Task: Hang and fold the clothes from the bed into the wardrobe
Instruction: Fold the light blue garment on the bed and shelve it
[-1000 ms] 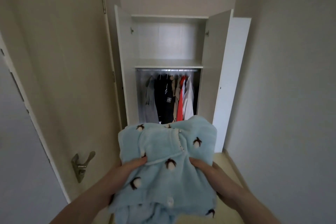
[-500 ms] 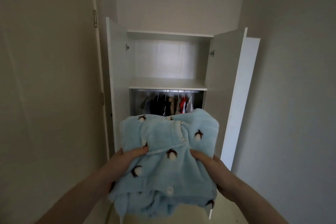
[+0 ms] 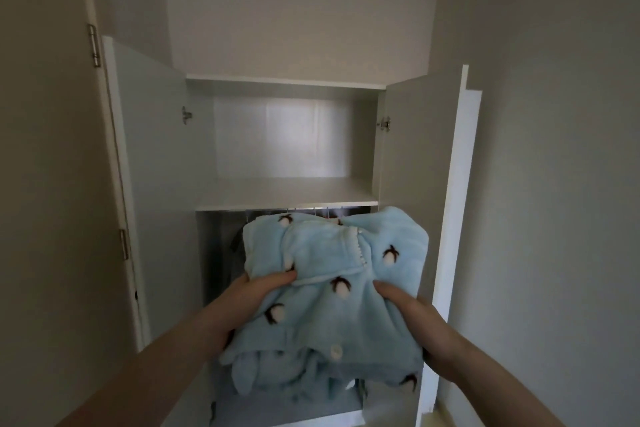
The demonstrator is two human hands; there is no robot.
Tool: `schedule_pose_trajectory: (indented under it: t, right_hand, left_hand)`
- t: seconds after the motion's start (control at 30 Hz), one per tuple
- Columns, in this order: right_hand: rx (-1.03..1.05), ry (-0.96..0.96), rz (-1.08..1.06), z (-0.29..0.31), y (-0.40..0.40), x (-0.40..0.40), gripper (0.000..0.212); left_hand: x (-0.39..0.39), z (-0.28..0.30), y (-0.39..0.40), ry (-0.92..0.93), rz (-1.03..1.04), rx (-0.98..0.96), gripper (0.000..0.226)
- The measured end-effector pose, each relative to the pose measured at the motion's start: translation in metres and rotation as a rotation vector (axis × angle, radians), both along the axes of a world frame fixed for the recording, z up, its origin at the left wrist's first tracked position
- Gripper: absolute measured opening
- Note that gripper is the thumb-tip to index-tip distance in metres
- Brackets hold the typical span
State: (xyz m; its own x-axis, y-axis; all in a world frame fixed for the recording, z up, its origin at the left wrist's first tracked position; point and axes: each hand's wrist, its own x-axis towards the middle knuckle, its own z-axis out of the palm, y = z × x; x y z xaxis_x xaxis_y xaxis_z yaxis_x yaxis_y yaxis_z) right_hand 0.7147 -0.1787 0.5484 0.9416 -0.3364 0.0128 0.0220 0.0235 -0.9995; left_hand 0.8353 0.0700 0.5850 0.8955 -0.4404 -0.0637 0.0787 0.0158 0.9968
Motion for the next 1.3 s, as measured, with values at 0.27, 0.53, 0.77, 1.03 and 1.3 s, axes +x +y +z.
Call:
schedule_pose_trajectory:
  t: [0.27, 0.53, 0.77, 1.03, 1.3]
  right_hand:
    - [0.006, -0.057, 0.058, 0.019, -0.077, 0.150, 0.047]
    - [0.016, -0.036, 0.163, 0.049, -0.099, 0.311, 0.044]
    - [0.032, -0.014, 0.159, 0.066, -0.094, 0.453, 0.051]
    - [0.054, -0.026, 0.132, 0.081, -0.092, 0.577, 0.054]
    - [0.058, 0.034, 0.204, 0.094, -0.107, 0.656, 0.055]
  left_hand:
    - [0.129, 0.028, -0.066, -0.016, 0.020, 0.008, 0.055]
    - [0.261, 0.050, -0.067, -0.004, 0.040, 0.013, 0.069]
    - [0.402, 0.070, -0.063, 0.004, 0.048, 0.037, 0.064]
    - [0.540, 0.088, -0.075, 0.001, 0.081, 0.028, 0.059]
    - [0.636, 0.109, -0.084, -0.056, 0.071, 0.080, 0.064]
